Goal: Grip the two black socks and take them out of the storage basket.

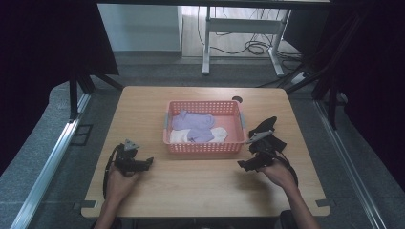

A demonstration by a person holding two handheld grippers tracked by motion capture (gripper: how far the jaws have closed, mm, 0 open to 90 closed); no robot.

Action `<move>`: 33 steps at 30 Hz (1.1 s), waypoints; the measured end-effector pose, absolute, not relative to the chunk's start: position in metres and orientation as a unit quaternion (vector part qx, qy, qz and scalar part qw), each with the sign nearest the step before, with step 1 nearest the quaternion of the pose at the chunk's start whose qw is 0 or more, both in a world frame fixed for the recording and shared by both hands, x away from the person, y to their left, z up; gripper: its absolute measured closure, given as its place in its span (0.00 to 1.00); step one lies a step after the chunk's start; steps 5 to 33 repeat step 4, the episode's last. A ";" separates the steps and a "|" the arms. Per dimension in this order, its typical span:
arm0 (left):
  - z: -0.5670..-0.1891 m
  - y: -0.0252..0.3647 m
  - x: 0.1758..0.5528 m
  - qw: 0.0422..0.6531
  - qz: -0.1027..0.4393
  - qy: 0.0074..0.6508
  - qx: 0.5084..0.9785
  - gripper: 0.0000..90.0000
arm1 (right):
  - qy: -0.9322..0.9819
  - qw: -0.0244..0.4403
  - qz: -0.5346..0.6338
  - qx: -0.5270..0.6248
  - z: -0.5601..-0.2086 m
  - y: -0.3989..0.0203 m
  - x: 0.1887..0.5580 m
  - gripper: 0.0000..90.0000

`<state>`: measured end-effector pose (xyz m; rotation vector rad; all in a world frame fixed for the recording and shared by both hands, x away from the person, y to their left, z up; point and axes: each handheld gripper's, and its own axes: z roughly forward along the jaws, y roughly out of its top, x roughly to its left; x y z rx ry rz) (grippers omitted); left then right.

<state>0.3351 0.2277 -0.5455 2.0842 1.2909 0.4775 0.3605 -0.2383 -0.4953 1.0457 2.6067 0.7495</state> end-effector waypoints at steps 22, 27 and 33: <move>-0.545 0.228 0.335 0.316 0.181 0.491 0.791 0.13 | 0.894 0.110 0.248 0.358 -0.512 -0.236 0.358 0.16; -0.545 0.228 0.335 0.316 0.181 0.491 0.791 0.13 | 0.894 0.110 0.248 0.358 -0.512 -0.236 0.358 0.16; -0.545 0.228 0.335 0.316 0.181 0.491 0.791 0.13 | 0.894 0.110 0.248 0.358 -0.512 -0.236 0.358 0.16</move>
